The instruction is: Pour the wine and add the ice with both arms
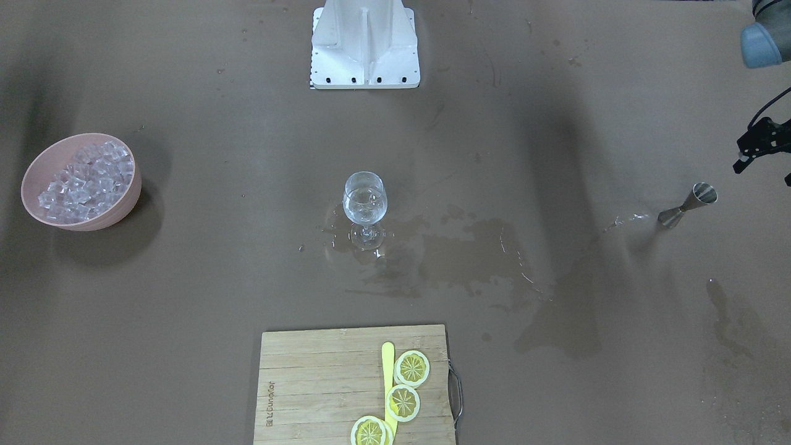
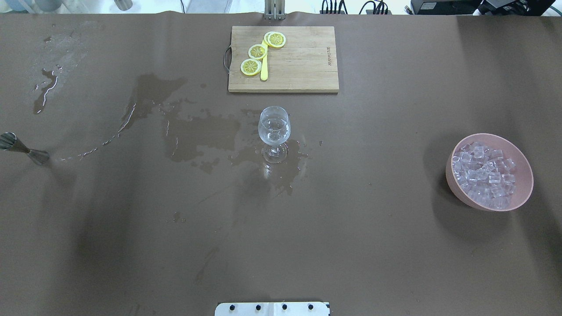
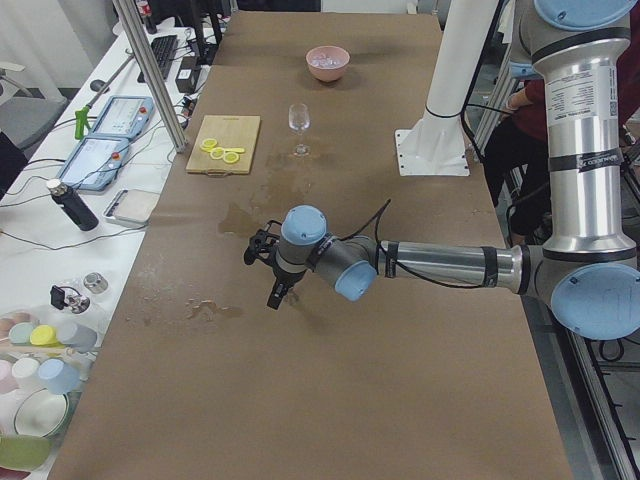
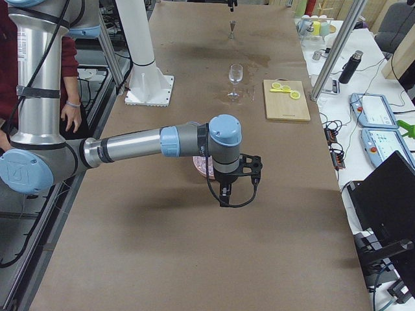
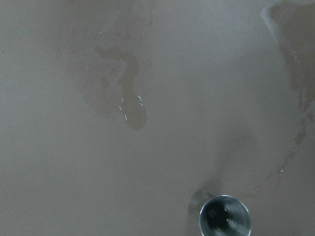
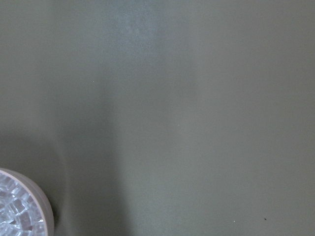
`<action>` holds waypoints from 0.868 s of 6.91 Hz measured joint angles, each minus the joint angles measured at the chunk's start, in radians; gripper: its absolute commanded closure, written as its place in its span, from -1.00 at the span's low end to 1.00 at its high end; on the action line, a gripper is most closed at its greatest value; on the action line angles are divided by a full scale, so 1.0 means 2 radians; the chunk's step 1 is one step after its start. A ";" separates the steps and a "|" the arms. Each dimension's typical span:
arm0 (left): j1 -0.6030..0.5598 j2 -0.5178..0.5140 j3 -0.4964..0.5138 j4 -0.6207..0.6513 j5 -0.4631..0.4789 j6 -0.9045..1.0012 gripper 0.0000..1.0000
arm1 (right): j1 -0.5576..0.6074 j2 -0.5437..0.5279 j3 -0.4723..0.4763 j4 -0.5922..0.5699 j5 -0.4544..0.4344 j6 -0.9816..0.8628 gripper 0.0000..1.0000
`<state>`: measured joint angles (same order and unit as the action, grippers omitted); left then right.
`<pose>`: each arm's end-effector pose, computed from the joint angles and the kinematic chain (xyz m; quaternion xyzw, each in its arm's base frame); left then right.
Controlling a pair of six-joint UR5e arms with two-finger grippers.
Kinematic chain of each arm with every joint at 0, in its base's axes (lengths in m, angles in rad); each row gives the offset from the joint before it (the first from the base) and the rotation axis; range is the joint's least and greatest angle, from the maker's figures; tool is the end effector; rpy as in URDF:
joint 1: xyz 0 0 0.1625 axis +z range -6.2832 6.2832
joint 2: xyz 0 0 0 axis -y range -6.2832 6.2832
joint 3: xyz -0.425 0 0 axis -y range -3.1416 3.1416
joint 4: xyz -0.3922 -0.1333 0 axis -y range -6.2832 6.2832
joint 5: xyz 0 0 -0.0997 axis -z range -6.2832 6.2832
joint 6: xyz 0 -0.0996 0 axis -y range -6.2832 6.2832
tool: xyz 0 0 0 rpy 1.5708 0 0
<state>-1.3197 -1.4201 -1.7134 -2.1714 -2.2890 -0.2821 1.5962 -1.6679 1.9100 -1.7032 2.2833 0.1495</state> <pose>0.0469 -0.4556 0.5924 0.1751 0.3963 0.0887 0.8969 0.0795 -0.4450 0.5555 0.0297 -0.3508 0.0627 0.9339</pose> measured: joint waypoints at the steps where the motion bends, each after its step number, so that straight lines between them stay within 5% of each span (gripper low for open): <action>1: -0.001 -0.001 0.000 0.012 -0.001 -0.007 -0.95 | -0.011 0.001 0.017 -0.005 -0.001 0.042 -1.00; 6: -0.032 0.027 -0.061 0.086 -0.030 -0.018 -0.95 | -0.072 -0.003 0.080 -0.017 -0.001 0.145 -1.00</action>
<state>-1.3828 -1.3659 -1.8363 -1.9987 -2.3495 -0.3175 1.4512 -1.6741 2.0700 -1.7367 2.2809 0.4398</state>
